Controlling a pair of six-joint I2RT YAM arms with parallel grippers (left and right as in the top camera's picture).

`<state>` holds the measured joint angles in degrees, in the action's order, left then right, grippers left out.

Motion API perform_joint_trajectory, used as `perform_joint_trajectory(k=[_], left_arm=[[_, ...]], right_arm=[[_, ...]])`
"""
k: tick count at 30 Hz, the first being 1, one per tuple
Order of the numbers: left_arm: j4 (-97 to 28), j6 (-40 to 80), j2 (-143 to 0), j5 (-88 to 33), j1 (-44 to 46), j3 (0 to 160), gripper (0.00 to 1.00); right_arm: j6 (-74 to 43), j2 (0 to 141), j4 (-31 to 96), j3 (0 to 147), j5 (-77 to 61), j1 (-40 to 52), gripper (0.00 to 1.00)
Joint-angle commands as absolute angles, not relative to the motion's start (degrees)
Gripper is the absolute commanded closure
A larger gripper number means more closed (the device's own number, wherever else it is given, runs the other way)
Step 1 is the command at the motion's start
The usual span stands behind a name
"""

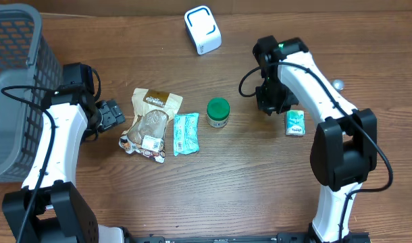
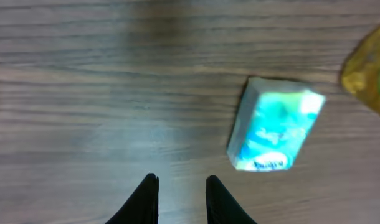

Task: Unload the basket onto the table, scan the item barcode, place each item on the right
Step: 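Bring the tissue pack back right and lower it onto the table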

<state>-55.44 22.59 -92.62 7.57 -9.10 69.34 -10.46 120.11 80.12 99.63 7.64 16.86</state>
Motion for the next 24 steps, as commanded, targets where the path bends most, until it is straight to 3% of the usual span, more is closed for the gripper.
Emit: perform_joint_trajectory(k=[1, 13, 20, 22, 24], left_arm=[[-55.4, 23.3, -91.5, 7.9, -9.3, 69.2, 0.0], [-55.4, 23.3, -91.5, 7.9, -9.3, 69.2, 0.0], [-55.4, 23.4, -91.5, 7.9, -9.3, 69.2, 0.0], [-55.4, 23.3, -91.5, 7.9, -9.3, 69.2, 0.0], [-55.4, 23.3, -91.5, 7.9, -9.3, 69.2, 0.0]], right_arm=[[-11.0, 119.9, 76.2, 95.4, 7.7, 16.0, 0.77], [-12.4, 119.9, 69.6, 86.5, 10.9, 7.6, 0.74], [-12.4, 119.9, 68.1, 85.7, 9.3, 7.5, 0.71], [-12.4, 119.9, 67.7, 85.7, 6.8, 7.5, 0.63], [-12.4, 119.9, 67.0, 85.7, 3.7, 7.5, 0.62]])
